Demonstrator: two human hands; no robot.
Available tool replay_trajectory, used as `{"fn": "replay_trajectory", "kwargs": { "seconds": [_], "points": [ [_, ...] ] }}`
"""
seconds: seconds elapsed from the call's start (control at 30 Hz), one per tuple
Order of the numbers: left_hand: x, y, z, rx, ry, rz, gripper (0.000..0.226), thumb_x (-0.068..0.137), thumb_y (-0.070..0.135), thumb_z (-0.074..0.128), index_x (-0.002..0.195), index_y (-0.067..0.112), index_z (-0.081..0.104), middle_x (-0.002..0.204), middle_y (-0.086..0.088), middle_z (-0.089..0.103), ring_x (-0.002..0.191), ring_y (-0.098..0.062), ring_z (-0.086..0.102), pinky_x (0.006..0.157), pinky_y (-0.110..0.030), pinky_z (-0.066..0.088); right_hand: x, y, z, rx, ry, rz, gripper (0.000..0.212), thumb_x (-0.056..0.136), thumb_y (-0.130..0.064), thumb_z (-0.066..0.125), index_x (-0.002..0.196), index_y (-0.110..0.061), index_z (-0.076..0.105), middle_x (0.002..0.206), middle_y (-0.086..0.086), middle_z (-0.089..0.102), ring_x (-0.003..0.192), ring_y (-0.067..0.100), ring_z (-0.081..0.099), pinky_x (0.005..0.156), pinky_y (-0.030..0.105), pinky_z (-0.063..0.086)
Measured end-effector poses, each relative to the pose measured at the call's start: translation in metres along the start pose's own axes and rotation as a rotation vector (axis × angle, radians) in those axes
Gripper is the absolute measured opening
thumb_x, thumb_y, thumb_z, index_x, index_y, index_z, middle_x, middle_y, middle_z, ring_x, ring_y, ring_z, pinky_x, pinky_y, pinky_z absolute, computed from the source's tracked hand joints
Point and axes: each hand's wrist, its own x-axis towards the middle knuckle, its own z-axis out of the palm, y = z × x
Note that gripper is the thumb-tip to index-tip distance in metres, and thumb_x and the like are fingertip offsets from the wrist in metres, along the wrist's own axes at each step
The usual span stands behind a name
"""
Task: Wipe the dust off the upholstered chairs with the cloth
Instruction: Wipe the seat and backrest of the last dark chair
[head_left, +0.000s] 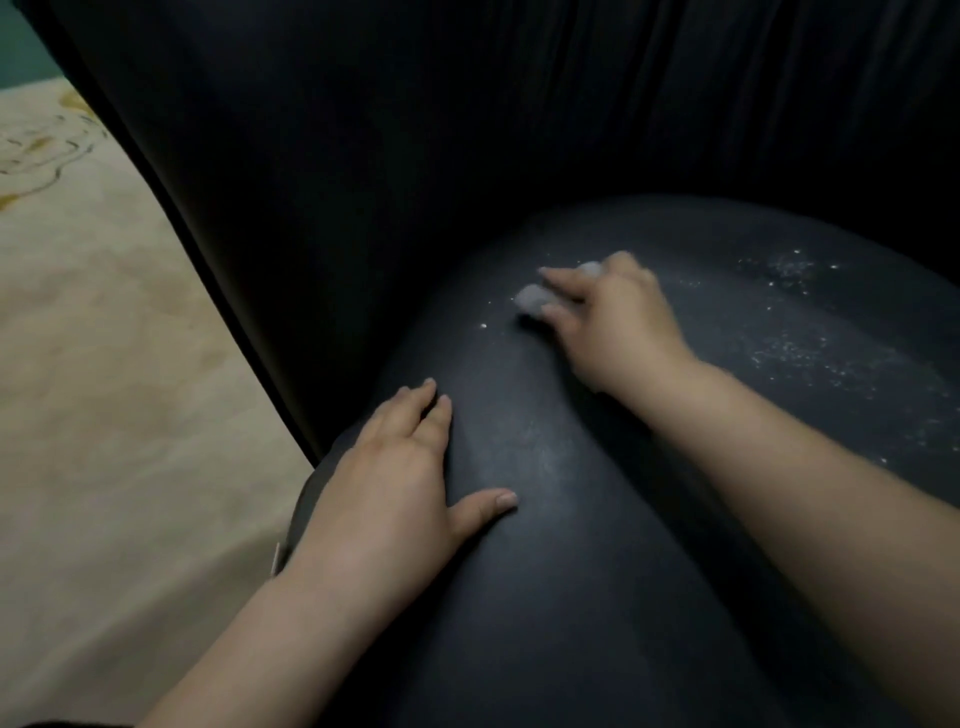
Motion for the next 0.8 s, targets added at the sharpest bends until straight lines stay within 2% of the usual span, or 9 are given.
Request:
{"fn": "replay_trajectory", "kwargs": {
  "seconds": [0.07,0.13,0.27,0.33,0.4,0.47,0.5,0.67,0.8],
  "points": [
    [0.002,0.007,0.006,0.009,0.034,0.004,0.103,0.07,0.078,0.039,0.152,0.02,0.017,0.159,0.005,0.011,0.145,-0.012,0.007,0.111,-0.019,0.001,-0.017,-0.028,0.017,0.047,-0.059,-0.266,0.04,0.086,-0.043,0.06,0.126,-0.034,0.059,0.105,0.011,0.052,0.1,0.035,0.05,0.087,0.038,0.046],
    [0.003,0.011,0.011,0.028,0.056,0.006,0.099,0.075,0.076,0.037,0.152,0.018,0.014,0.159,0.002,0.011,0.145,-0.013,0.006,0.112,-0.02,0.0,-0.016,-0.035,0.028,-0.013,-0.092,-0.354,0.04,0.087,-0.042,0.06,0.127,-0.036,0.058,0.104,0.011,0.05,0.098,0.034,0.048,0.082,0.039,0.046],
    [0.003,0.012,0.01,0.068,0.062,0.011,0.097,0.078,0.076,0.036,0.152,0.019,0.012,0.159,0.004,0.01,0.145,-0.012,0.006,0.111,-0.019,-0.001,0.041,0.014,0.014,-0.16,-0.004,0.028,0.039,0.092,-0.044,0.054,0.13,-0.036,0.055,0.12,0.013,0.048,0.113,0.036,0.043,0.096,0.039,0.039],
    [0.003,0.014,0.01,0.076,0.071,0.015,0.096,0.079,0.076,0.037,0.152,0.019,0.012,0.159,0.004,0.009,0.145,-0.012,0.006,0.111,-0.019,-0.002,0.051,0.018,0.011,-0.129,0.012,0.103,0.039,0.092,-0.046,0.054,0.129,-0.033,0.057,0.12,0.014,0.05,0.112,0.036,0.044,0.098,0.037,0.039],
    [0.004,0.016,0.011,0.072,0.081,0.016,0.092,0.081,0.073,0.038,0.152,0.019,0.014,0.159,0.005,0.01,0.144,-0.011,0.007,0.113,-0.019,-0.001,0.042,-0.008,0.025,-0.046,-0.01,-0.082,0.04,0.09,-0.048,0.054,0.127,-0.033,0.059,0.112,0.012,0.054,0.106,0.035,0.048,0.094,0.035,0.043],
    [0.006,0.02,0.013,0.065,0.086,0.033,0.086,0.084,0.069,0.036,0.152,0.021,0.015,0.158,0.008,0.011,0.143,-0.009,0.008,0.113,-0.019,0.001,0.022,-0.036,0.042,-0.026,-0.105,-0.294,0.04,0.088,-0.045,0.057,0.127,-0.038,0.057,0.106,0.009,0.052,0.101,0.032,0.047,0.086,0.036,0.042],
    [0.009,0.022,0.014,0.067,0.087,0.049,0.083,0.085,0.068,0.035,0.152,0.022,0.016,0.157,0.01,0.012,0.142,-0.008,0.008,0.113,-0.019,0.003,0.022,-0.037,0.044,-0.051,-0.13,-0.315,0.04,0.088,-0.043,0.058,0.127,-0.04,0.056,0.107,0.008,0.05,0.101,0.032,0.046,0.084,0.036,0.041],
    [0.02,0.031,0.011,0.065,0.067,0.11,0.075,0.086,0.062,0.036,0.15,0.024,0.025,0.156,0.013,0.017,0.141,-0.008,0.013,0.11,-0.017,0.004,0.06,0.045,0.001,-0.168,-0.08,0.098,0.038,0.092,-0.044,0.053,0.13,-0.04,0.053,0.119,0.012,0.047,0.116,0.035,0.042,0.098,0.038,0.038],
    [0.032,0.048,0.016,0.009,0.045,0.144,0.068,0.09,0.056,0.041,0.149,0.025,0.026,0.156,0.013,0.018,0.142,-0.008,0.013,0.113,-0.021,0.01,0.034,0.063,-0.025,0.091,-0.094,0.145,0.039,0.091,-0.035,0.059,0.13,-0.032,0.056,0.121,0.01,0.052,0.123,0.027,0.044,0.109,0.032,0.032]
  ]
}}
